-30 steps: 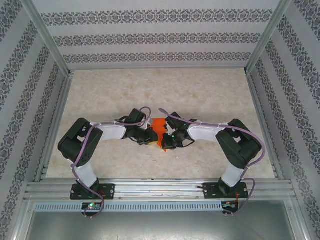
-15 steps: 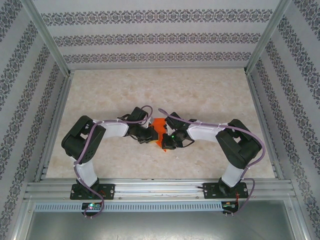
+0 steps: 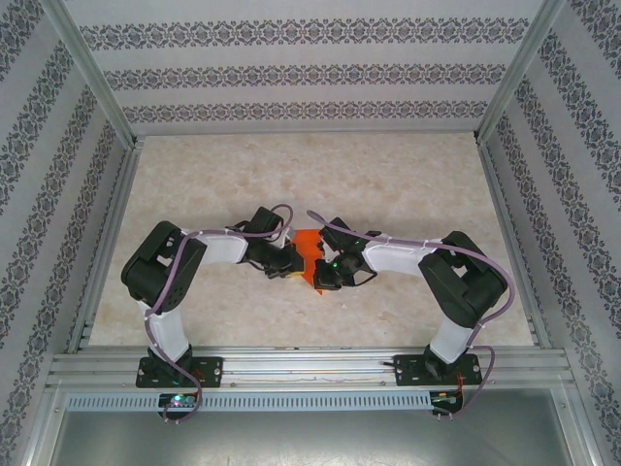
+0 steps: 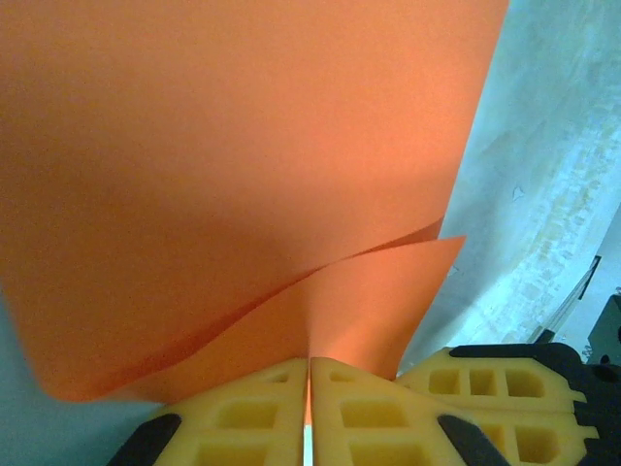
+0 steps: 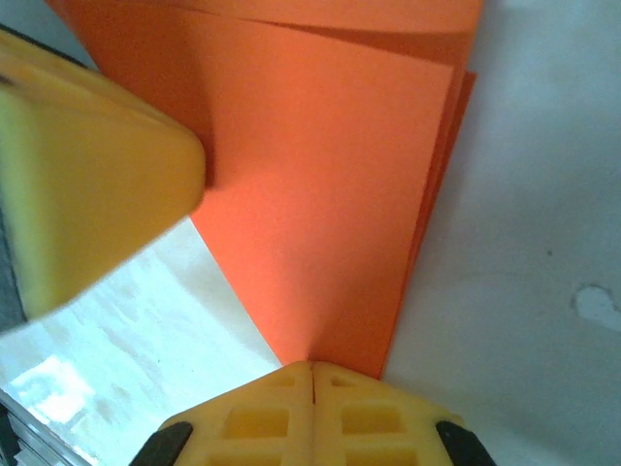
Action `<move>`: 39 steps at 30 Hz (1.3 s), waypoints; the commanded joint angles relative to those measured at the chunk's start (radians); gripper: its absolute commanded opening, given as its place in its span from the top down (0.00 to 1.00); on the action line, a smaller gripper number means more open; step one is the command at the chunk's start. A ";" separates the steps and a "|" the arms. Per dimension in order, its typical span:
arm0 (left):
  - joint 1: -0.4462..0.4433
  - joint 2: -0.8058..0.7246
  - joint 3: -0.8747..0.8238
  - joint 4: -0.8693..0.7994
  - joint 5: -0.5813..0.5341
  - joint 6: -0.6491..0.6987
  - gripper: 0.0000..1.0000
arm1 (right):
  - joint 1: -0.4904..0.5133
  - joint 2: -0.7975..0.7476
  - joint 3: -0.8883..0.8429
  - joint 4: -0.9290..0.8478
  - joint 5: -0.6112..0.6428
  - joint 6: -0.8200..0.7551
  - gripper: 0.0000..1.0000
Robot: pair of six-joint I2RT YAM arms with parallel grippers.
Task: Fold a paper plane with a square sheet of paper (fold left side to right side)
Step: Third fold the triangle at the center of the table.
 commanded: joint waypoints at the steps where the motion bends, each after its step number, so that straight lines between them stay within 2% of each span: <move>1: 0.080 0.026 -0.018 -0.055 -0.100 0.053 0.89 | 0.004 0.055 -0.037 -0.154 0.128 -0.011 1.00; 9: 0.197 0.028 0.028 -0.172 -0.138 0.153 0.89 | 0.004 0.051 -0.034 -0.157 0.130 -0.008 1.00; 17: 0.214 -0.072 0.048 -0.208 -0.127 0.189 0.88 | 0.005 0.046 -0.033 -0.150 0.127 -0.006 1.00; 23: 0.135 -0.181 -0.008 -0.138 -0.030 0.174 0.88 | 0.004 0.046 -0.028 -0.139 0.124 -0.005 1.00; 25: 0.092 -0.184 -0.016 -0.106 0.006 0.156 0.90 | 0.004 0.048 -0.027 -0.137 0.124 -0.005 1.00; 30: 0.007 -0.143 0.012 -0.062 0.018 0.133 0.91 | 0.004 0.054 -0.027 -0.131 0.122 -0.003 1.00; 35: -0.003 -0.068 0.050 -0.034 0.020 0.123 0.91 | 0.004 0.051 -0.028 -0.127 0.121 -0.003 1.00; 39: -0.003 -0.019 0.081 -0.072 0.014 0.160 0.91 | 0.004 0.045 -0.029 -0.127 0.120 -0.002 1.00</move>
